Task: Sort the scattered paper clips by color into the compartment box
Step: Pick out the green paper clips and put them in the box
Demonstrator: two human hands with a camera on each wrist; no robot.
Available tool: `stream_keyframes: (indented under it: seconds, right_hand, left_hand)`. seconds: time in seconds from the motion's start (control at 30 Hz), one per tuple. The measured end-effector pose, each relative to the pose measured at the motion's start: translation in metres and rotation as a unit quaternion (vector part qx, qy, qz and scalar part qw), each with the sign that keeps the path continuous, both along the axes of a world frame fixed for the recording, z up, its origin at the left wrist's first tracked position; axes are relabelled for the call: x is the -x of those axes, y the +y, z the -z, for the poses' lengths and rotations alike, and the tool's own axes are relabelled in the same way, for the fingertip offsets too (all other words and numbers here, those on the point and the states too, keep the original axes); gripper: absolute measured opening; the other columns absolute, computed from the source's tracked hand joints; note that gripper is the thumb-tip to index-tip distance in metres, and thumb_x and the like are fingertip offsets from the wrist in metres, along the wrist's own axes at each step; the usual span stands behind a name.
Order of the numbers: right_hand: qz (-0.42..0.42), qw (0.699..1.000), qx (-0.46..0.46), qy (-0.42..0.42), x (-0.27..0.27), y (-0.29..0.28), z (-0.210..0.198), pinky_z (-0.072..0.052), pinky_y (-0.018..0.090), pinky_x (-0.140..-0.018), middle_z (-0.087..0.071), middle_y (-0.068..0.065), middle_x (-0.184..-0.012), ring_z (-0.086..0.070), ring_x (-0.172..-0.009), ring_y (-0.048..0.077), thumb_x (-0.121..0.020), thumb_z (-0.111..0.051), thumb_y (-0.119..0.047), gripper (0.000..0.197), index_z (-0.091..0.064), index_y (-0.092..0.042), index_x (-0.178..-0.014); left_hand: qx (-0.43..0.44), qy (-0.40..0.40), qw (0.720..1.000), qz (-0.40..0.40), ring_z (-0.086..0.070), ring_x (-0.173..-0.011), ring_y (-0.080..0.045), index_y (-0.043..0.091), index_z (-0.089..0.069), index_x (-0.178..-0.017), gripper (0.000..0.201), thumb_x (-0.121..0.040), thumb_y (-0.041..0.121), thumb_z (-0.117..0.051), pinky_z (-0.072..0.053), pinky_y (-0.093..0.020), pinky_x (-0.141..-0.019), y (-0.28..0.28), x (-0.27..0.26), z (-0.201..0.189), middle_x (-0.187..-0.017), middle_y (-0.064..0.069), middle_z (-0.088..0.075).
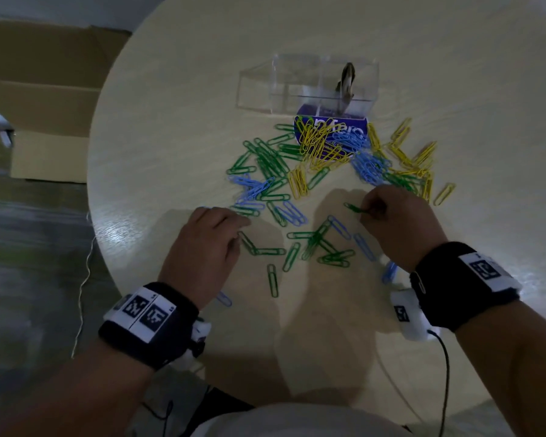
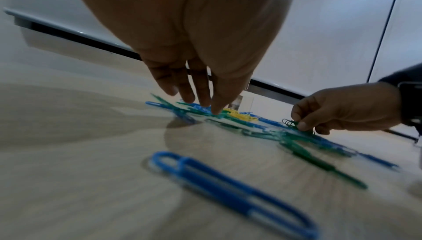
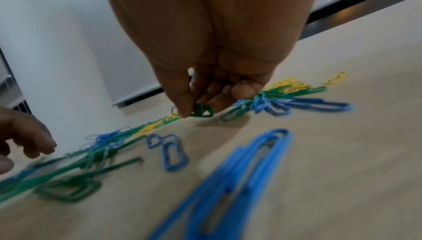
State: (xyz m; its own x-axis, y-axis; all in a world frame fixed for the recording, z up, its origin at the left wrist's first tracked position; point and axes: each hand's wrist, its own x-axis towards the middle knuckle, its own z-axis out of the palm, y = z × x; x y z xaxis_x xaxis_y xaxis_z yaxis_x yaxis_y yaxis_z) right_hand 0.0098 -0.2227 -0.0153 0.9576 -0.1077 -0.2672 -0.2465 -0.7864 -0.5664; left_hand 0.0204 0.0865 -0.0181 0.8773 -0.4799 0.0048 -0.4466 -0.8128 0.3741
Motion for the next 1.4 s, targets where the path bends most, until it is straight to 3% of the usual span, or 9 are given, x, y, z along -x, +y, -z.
stream_keyframes:
  seconds: [0.17,0.23,0.33,0.57,0.73,0.97,1.13,1.3,1.4]
  right_hand:
    - [0.017,0.994,-0.108,0.01,0.025,0.015,-0.023,-0.039,0.006,-0.063,-0.068,-0.011,-0.078,-0.059,-0.071,0.0,-0.075,-0.074,-0.01,0.022,-0.066,-0.024,-0.091]
    - [-0.016,0.994,-0.106,0.031,0.036,0.028,-0.02,-0.046,0.014,-0.069,-0.069,-0.008,-0.079,-0.062,-0.073,0.004,-0.073,-0.074,-0.009,0.024,-0.068,-0.024,-0.091]
    - [-0.103,0.994,0.005,0.033,0.048,0.045,-0.01,-0.05,0.034,-0.076,-0.066,0.004,-0.092,-0.063,-0.086,0.027,-0.073,-0.07,-0.011,0.026,-0.068,-0.019,-0.098]
    - [-0.161,0.979,0.124,0.024,0.05,0.045,-0.005,-0.048,0.042,-0.074,-0.053,0.006,-0.093,-0.051,-0.086,0.033,-0.074,-0.067,-0.024,0.016,-0.067,-0.02,-0.09]
    - [-0.205,0.97,0.122,0.039,0.049,0.047,-0.008,-0.048,0.042,-0.073,-0.058,0.007,-0.089,-0.053,-0.084,0.032,-0.079,-0.062,-0.019,0.011,-0.063,-0.019,-0.09]
    - [-0.227,0.969,0.095,0.015,0.036,0.05,-0.019,-0.048,0.037,-0.07,-0.06,0.006,-0.085,-0.057,-0.082,0.032,-0.081,-0.06,-0.018,0.009,-0.062,-0.018,-0.09]
    - [-0.219,0.966,0.134,0.039,0.024,0.056,-0.012,-0.049,0.043,-0.076,-0.052,0.01,-0.102,-0.052,-0.09,0.035,-0.078,-0.066,-0.023,0.036,-0.057,-0.016,-0.112]
    - [-0.217,0.964,0.144,0.056,0.031,0.061,-0.011,-0.048,0.041,-0.077,-0.05,0.008,-0.102,-0.051,-0.09,0.031,-0.084,-0.059,-0.022,0.018,-0.061,-0.016,-0.101]
    - [-0.228,0.953,0.188,0.058,0.033,0.061,-0.015,-0.049,0.04,-0.062,-0.055,0.004,-0.087,-0.053,-0.079,0.028,-0.074,-0.066,-0.022,0.015,-0.06,-0.02,-0.088]
  left_hand:
    - [0.023,0.003,0.998,0.055,-0.055,-0.093,-0.028,0.017,-0.068,-0.111,0.031,-0.084,0.004,-0.062,-0.046,-0.042,-0.083,-0.011,0.02,-0.002,-0.102,-0.001,-0.062]
    - [-0.008,0.0,0.998,0.07,-0.055,-0.095,-0.028,0.019,-0.067,-0.114,0.036,-0.081,0.004,-0.067,-0.048,-0.041,-0.082,-0.013,0.022,0.005,-0.106,0.001,-0.064]
    - [-0.033,0.005,0.998,0.053,-0.055,-0.096,-0.029,0.017,-0.067,-0.114,0.037,-0.08,0.004,-0.068,-0.05,-0.043,-0.08,-0.011,0.017,0.011,-0.107,-0.001,-0.064]
    - [-0.085,-0.018,0.996,0.02,-0.052,-0.089,-0.026,0.024,-0.068,-0.091,0.02,-0.082,0.042,-0.068,-0.045,-0.04,-0.076,0.001,0.003,0.005,-0.089,0.005,-0.062]
    - [-0.114,-0.007,0.992,0.047,-0.053,-0.083,-0.025,0.024,-0.058,-0.072,0.029,-0.084,0.05,-0.056,-0.042,-0.037,-0.071,0.004,0.0,0.008,-0.073,0.005,-0.056]
    - [-0.054,0.04,0.997,0.035,-0.063,-0.075,-0.022,0.025,-0.066,-0.085,0.022,-0.09,0.043,-0.054,-0.051,-0.036,-0.059,-0.023,0.002,0.005,-0.08,0.004,-0.063]
    - [-0.09,0.062,0.989,0.103,-0.062,-0.08,-0.025,0.024,-0.065,-0.099,0.026,-0.092,0.04,-0.045,-0.053,-0.039,-0.061,-0.028,0.001,0.008,-0.092,0.003,-0.059]
    - [-0.096,0.046,0.986,0.127,-0.058,-0.081,-0.026,0.023,-0.067,-0.104,0.019,-0.086,0.021,-0.067,-0.053,-0.04,-0.061,-0.019,0.004,0.003,-0.094,0.001,-0.059]
    - [-0.135,0.018,0.978,0.159,-0.053,-0.082,-0.026,0.022,-0.065,-0.089,0.006,-0.083,0.022,-0.065,-0.049,-0.042,-0.062,-0.025,-0.002,-0.005,-0.088,0.001,-0.056]
